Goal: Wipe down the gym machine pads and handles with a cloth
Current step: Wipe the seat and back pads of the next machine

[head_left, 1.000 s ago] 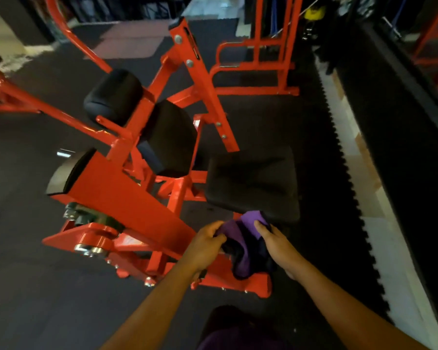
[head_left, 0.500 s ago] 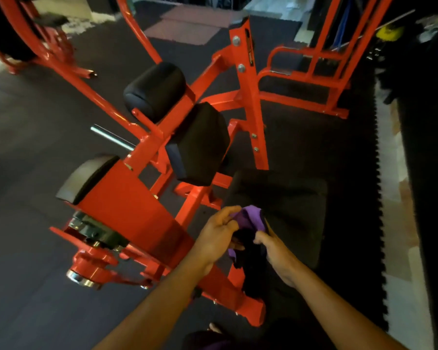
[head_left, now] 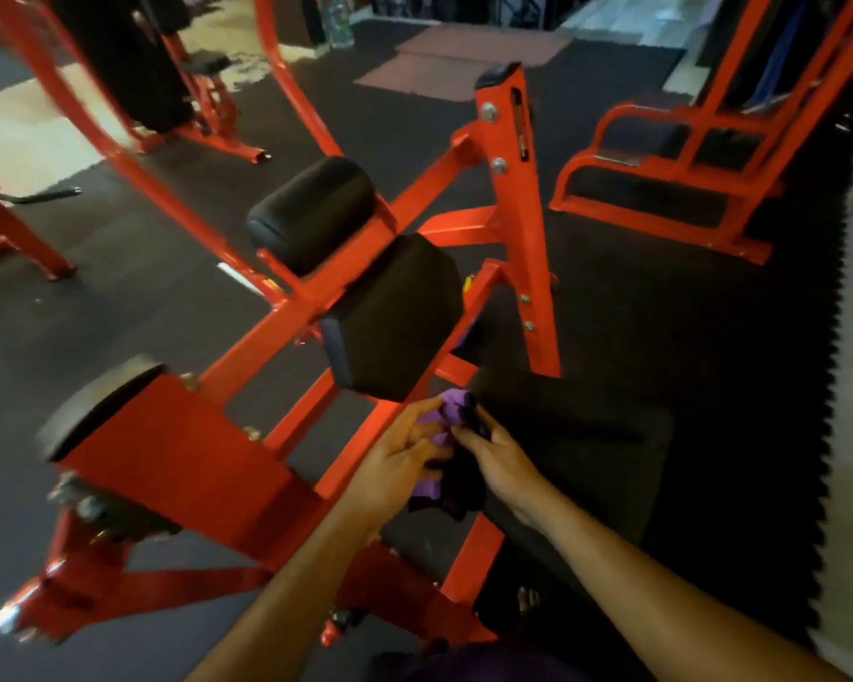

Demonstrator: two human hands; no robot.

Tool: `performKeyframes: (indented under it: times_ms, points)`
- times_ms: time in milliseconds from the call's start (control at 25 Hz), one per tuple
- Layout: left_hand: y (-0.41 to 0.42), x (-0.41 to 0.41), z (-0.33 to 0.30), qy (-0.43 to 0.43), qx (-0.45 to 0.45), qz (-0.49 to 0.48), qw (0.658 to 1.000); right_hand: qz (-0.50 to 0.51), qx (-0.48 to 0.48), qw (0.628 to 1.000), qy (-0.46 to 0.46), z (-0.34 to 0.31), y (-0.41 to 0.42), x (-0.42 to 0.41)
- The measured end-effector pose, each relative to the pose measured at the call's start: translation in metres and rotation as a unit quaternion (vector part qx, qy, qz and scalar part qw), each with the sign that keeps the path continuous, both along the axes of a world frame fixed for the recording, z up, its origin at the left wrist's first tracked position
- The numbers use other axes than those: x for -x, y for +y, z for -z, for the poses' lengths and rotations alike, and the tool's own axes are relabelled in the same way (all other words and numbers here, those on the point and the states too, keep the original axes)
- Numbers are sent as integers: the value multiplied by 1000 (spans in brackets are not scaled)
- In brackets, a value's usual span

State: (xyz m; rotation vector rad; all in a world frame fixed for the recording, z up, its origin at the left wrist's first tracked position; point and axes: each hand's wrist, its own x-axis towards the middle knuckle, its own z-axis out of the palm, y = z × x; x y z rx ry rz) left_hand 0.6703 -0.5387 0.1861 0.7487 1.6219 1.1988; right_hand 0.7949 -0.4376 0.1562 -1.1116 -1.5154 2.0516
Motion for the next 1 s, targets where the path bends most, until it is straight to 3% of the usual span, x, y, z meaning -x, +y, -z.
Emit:
performKeyframes:
  times_ms: [120,240,320,400,560,640,720,840,1000]
  points:
    - [24,-26,46,87,41,17,995,103,26,993,-46,28,18,-58]
    - [44,-66,93,163,96,132,973,261,51,960,-91,55,22,-134]
    - [61,-92,122,227,118,212,943,324,27,938,-120,64,18,-179]
    - [85,-115,155,319,83,297,896,353,-7,921,-165,75,13,-216]
    - [167,-144,238,478,30,356,803,279,-10,924,-261,143,-7,-246]
    - [207,-151,282,523,52,343,779,153,-87,931,-320,198,-15,-239]
    - [228,-157,322,563,69,298,768,49,-159,905,-392,254,-11,-228]
    - [220,-159,361,615,58,254,744,59,-191,885,-420,303,-6,-224]
    - [221,-157,357,631,41,246,735,150,-204,892,-374,302,6,-220]
